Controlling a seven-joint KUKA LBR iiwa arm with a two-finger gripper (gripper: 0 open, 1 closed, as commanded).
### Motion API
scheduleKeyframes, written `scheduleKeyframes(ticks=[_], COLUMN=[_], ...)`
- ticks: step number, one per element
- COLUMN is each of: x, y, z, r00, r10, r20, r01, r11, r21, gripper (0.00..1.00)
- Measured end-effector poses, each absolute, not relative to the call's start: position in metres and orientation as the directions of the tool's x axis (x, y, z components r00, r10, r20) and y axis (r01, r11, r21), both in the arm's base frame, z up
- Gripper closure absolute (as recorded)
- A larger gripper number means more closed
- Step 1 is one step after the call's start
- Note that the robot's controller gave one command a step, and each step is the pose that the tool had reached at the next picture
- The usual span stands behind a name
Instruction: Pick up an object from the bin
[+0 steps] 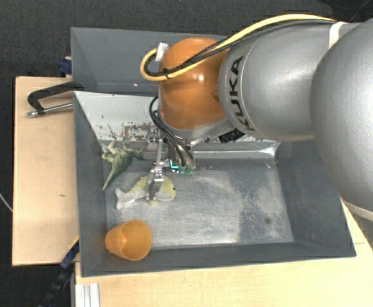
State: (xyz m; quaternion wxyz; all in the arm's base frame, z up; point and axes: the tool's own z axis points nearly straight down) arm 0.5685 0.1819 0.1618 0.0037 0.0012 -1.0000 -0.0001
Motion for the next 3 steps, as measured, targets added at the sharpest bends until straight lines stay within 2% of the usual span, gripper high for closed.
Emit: scheduleKeyframes(ticks=[1, 2, 3], x=[0.586, 0.587, 0.558], y=[0.169, 0.169, 0.140], z=[0.071, 0.074, 0.234], r00=[-0.991, -0.991, -0.897], r10=[-0.132, -0.131, -0.441], r20=[-0.005, -0.010, -0.013], r01=[-0.132, -0.131, -0.441], r11=[0.991, 0.991, 0.898], r21=[0.002, 0.004, -0.002], gripper=[0.00, 1.00, 1.00])
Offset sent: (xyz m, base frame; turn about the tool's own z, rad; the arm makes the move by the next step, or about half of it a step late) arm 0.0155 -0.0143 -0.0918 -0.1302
